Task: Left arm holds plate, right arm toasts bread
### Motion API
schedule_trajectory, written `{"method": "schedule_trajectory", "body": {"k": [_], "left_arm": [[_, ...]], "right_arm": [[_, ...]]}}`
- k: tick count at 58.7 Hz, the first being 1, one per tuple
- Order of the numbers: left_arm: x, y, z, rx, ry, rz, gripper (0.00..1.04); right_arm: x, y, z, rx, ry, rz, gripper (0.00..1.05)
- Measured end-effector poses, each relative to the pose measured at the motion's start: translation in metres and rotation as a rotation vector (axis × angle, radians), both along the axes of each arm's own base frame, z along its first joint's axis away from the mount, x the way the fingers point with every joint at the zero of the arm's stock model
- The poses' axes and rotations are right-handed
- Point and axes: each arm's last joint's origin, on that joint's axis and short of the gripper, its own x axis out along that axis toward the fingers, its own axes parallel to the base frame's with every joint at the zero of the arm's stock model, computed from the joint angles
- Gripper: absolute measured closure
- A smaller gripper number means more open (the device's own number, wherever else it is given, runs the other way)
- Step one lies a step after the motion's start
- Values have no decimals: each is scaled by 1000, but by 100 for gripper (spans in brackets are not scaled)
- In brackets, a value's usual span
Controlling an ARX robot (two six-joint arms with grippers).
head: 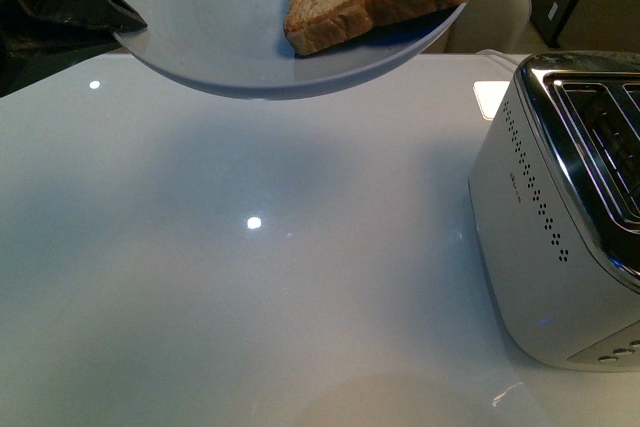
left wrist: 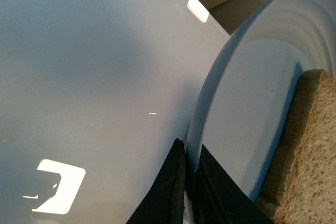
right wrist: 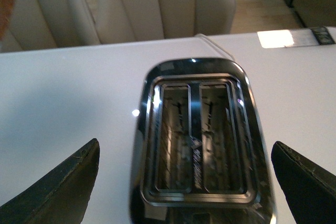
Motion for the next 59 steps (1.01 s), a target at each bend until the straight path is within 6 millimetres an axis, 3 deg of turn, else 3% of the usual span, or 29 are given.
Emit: {"method": "schedule_trajectory", "body": {"k": [12, 24, 31, 50, 59], "left_arm": [[0, 0, 0, 0, 0, 0, 101], [0, 0, 0, 0, 0, 0, 101], [0, 0, 0, 0, 0, 0, 101], [0, 0, 0, 0, 0, 0, 101], [0, 0, 0, 0, 0, 0, 101]], "right_arm": [[45, 20, 19, 181, 24, 94, 9], [73, 38, 34, 450, 48, 184, 9], [83, 51, 32, 572, 87, 230, 9], [86, 70, 23, 714, 177, 262, 9], [88, 76, 15, 731, 229, 255, 31]]}}
